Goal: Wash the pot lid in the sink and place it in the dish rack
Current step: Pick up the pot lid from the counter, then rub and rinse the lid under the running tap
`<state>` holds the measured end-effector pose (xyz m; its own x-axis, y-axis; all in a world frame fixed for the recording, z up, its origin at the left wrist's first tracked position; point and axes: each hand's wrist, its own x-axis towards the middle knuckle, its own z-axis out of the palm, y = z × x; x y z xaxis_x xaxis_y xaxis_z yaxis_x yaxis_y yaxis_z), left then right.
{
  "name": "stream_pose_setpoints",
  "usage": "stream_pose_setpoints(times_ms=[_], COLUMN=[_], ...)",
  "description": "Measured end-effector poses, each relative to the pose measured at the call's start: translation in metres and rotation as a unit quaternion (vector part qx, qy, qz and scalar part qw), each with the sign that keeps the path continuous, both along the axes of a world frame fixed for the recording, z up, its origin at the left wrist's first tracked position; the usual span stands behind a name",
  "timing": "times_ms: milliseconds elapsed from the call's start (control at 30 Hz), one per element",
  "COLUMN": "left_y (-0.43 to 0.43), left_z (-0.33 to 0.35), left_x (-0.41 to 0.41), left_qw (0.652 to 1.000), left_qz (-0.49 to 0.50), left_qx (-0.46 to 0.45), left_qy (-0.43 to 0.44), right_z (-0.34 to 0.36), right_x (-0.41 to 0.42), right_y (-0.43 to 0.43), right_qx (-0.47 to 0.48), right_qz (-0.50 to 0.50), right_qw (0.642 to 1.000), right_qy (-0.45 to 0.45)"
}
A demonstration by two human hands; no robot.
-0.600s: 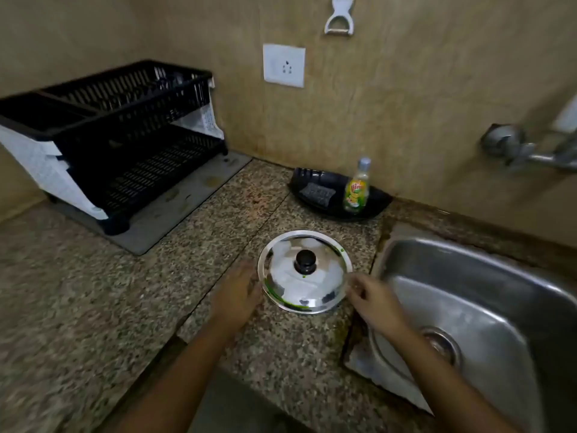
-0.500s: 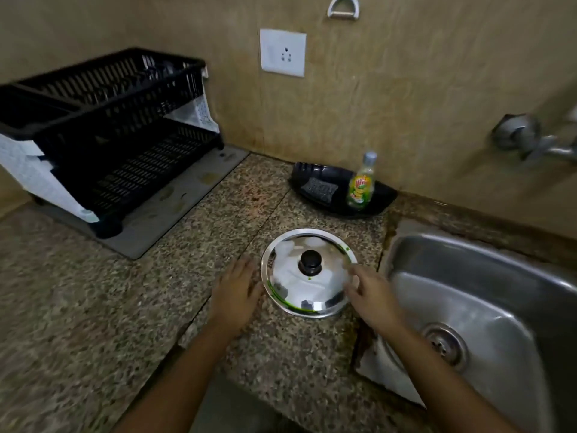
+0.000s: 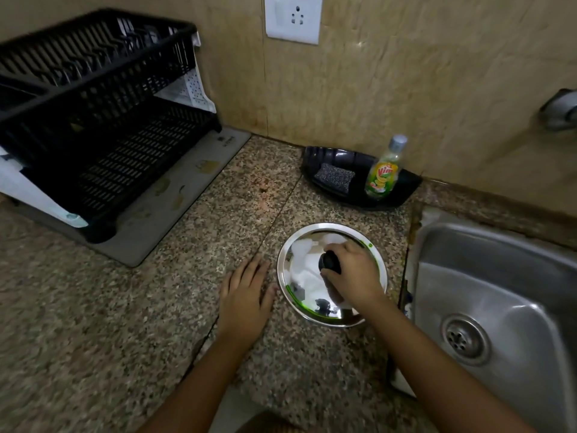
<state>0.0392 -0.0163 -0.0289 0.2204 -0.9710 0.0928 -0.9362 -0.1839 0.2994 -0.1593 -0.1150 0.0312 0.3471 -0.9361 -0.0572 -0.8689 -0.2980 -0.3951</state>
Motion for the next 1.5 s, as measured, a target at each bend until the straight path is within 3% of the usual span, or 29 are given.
stream_pose_setpoints(times_ms=[300, 367, 433, 533, 600, 667, 733, 1033, 1100, 1200, 1367, 1433, 1500], left_y=[-0.003, -0.007, -0.015, -0.036, -0.055, -0.069, -0.078, -0.092, -0.098, -0.107, -0.124, -0.129, -0.133], left_z=[-0.003, 0.002, 0.019, 0.059, 0.071, 0.076, 0.084, 0.109, 0.114, 0.116, 0.128, 0.14, 0.151], left_x=[0.001, -0.001, -0.009, -0.046, -0.073, -0.103, -0.132, -0.284, -0.313, -0.35, -0.386, -0.399, -0.408], left_qw=[0.999, 0.995, 0.971, 0.884, 0.791, 0.693, 0.651, 0.676, 0.664, 0.675, 0.692, 0.689, 0.681], left_qz=[0.017, 0.028, 0.035, 0.096, 0.141, 0.146, 0.131, 0.138, 0.158, 0.161, 0.16, 0.153, 0.146], left_qx=[-0.02, -0.05, -0.088, -0.053, 0.044, 0.119, 0.149, 0.133, 0.101, 0.062, 0.038, 0.026, 0.02], left_qy=[0.024, 0.087, 0.218, 0.454, 0.593, 0.696, 0.733, 0.712, 0.724, 0.718, 0.703, 0.708, 0.717], right_z=[0.019, 0.024, 0.029, 0.039, 0.044, 0.048, 0.052, 0.078, 0.086, 0.095, 0.094, 0.098, 0.108], right_x=[0.007, 0.0, -0.01, -0.035, -0.056, -0.083, -0.11, -0.242, -0.27, -0.324, -0.402, -0.419, -0.424], right_y=[-0.001, 0.001, 0.003, 0.009, 0.011, 0.012, 0.013, 0.025, 0.023, 0.017, -0.021, -0.043, -0.063], right_qx=[-0.041, -0.043, -0.046, -0.05, -0.055, -0.061, -0.065, -0.062, -0.041, -0.029, -0.035, -0.035, -0.059], right_qz=[0.032, 0.024, 0.003, -0.048, -0.074, -0.106, -0.134, -0.177, -0.175, -0.241, -0.365, -0.381, -0.38], right_qw=[0.998, 0.996, 0.993, 0.987, 0.984, 0.981, 0.978, 0.975, 0.973, 0.928, 0.824, 0.804, 0.805], right_qy=[-0.036, -0.07, -0.108, -0.144, -0.153, -0.152, -0.144, -0.116, -0.146, -0.284, -0.432, -0.456, -0.452])
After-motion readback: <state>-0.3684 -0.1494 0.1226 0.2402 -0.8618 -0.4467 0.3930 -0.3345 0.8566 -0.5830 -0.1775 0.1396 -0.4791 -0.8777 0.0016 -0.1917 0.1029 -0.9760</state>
